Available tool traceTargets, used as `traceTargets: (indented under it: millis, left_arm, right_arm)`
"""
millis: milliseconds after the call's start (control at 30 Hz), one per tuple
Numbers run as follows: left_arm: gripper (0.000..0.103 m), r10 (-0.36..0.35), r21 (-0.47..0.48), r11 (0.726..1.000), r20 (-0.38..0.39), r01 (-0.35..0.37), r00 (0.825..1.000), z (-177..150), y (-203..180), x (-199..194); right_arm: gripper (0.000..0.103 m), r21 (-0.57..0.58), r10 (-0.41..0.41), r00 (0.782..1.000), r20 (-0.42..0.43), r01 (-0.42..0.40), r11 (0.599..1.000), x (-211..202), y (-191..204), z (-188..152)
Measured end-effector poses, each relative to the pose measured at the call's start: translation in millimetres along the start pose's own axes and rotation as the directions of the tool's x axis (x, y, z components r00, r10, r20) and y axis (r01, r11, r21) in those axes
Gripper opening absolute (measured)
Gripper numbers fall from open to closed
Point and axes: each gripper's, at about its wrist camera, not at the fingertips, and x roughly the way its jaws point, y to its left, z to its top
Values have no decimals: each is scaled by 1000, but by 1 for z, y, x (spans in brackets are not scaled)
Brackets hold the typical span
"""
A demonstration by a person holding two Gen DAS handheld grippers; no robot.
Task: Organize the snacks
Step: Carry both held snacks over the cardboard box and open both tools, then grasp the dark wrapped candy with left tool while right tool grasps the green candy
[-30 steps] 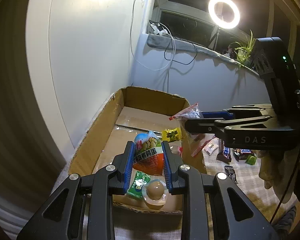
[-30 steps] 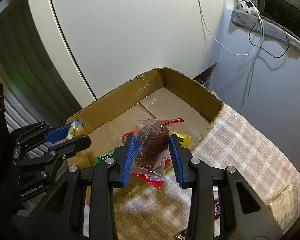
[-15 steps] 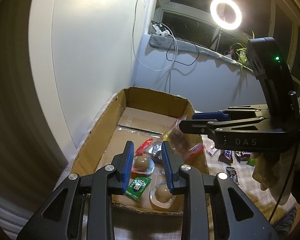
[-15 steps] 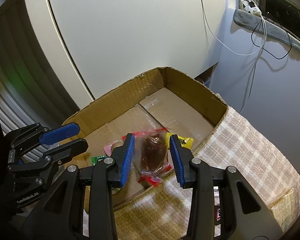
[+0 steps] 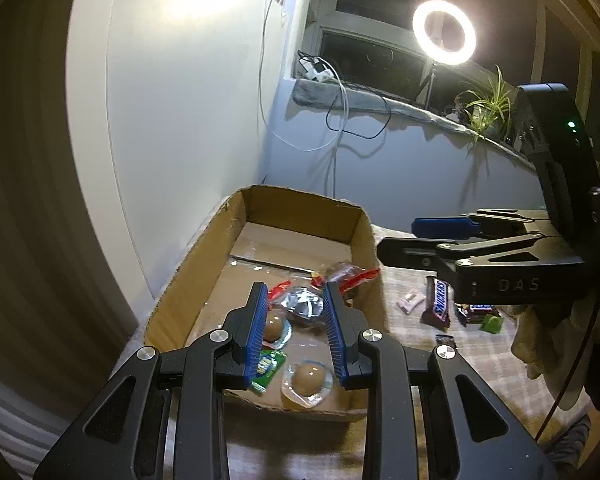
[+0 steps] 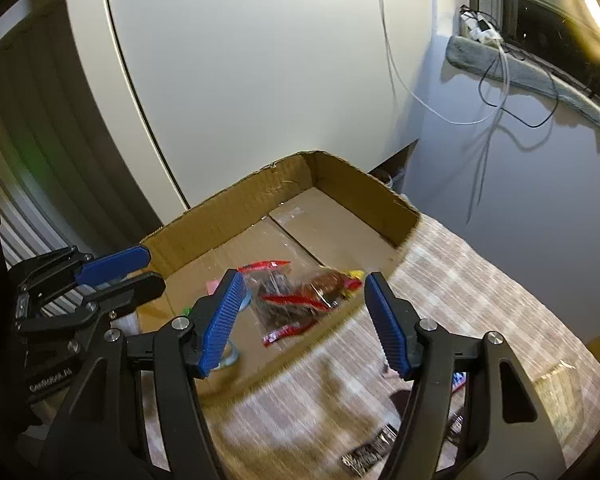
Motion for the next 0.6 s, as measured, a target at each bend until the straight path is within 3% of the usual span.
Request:
traceTargets:
  millis: [133, 467, 600]
  left_arm:
    - [27, -14, 4, 1000, 0, 14, 1000, -2, -10, -6]
    - [27, -94, 43, 995, -26, 95, 995, -13, -54, -9]
    - [33, -130, 59, 989, -50, 133, 990, -19, -74, -6]
  right_arm:
    - [74, 9, -29, 999, 17, 29, 1000, -23, -11, -12]
    - [74, 94, -133, 991, 27, 130, 987, -86, -70, -65]
    - [74, 132, -162, 987, 6, 160, 978, -101, -93, -93]
